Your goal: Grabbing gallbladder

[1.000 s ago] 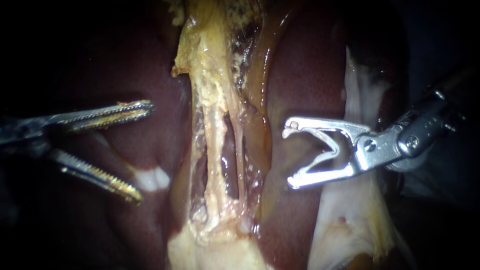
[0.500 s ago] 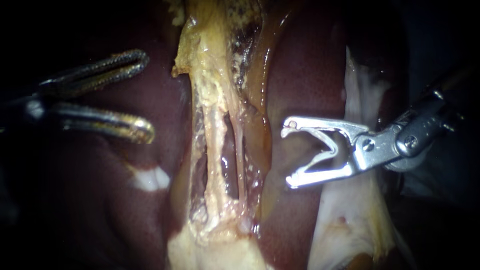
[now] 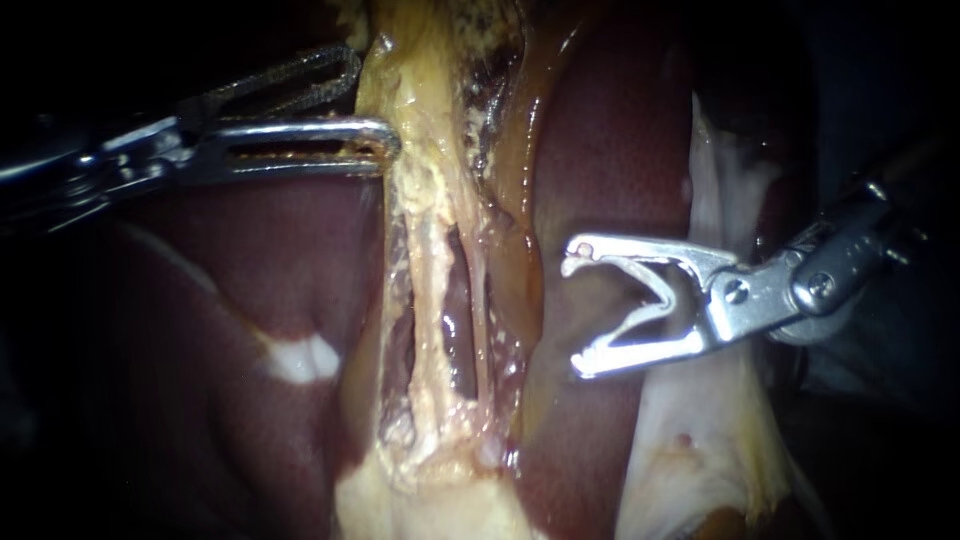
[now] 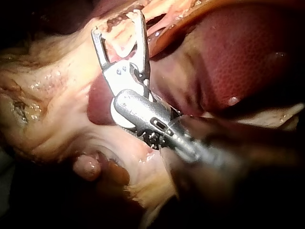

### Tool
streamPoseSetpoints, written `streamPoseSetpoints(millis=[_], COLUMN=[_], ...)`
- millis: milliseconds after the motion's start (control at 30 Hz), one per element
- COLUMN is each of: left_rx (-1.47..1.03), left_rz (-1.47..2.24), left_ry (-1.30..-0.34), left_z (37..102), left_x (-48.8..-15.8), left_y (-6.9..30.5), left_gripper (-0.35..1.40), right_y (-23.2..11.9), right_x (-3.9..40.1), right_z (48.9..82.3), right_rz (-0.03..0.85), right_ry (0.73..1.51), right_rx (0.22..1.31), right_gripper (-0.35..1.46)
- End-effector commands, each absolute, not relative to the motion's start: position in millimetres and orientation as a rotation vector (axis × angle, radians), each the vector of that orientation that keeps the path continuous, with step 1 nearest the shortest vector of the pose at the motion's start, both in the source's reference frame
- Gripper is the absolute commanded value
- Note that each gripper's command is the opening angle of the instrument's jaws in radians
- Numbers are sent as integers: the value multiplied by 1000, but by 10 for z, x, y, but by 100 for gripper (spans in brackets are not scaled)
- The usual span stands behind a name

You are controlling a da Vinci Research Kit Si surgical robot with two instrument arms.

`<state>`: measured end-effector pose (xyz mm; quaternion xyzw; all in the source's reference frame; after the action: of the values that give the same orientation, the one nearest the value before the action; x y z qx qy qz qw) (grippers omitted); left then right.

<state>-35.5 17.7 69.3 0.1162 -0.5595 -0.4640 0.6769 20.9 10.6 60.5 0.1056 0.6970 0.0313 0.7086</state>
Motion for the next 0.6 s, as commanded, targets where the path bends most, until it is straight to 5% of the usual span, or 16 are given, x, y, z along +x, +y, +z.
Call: streamPoseSetpoints(millis=[33,233,333,367,600], left_rx=[267,285,299,303,347], left_rz=[-1053,-1077,-1085,-1088,-1101], left_ry=[-1248,-1223,-1186,-1180,-1136], left_z=[695,705,714,717,716], left_x=[-356,-356,-351,-348,-335], left_y=[179,183,182,181,181], left_gripper=[57,34,-1,-35,-35], right_y=[106,106,106,106,106], right_x=[209,207,207,207,207], right_z=[605,605,605,605,605], right_rz=[69,69,69,69,69], right_ry=[1548,1548,1548,1548,1548], right_rx=[234,235,235,235,235], right_gripper=[60,60,60,60,60])
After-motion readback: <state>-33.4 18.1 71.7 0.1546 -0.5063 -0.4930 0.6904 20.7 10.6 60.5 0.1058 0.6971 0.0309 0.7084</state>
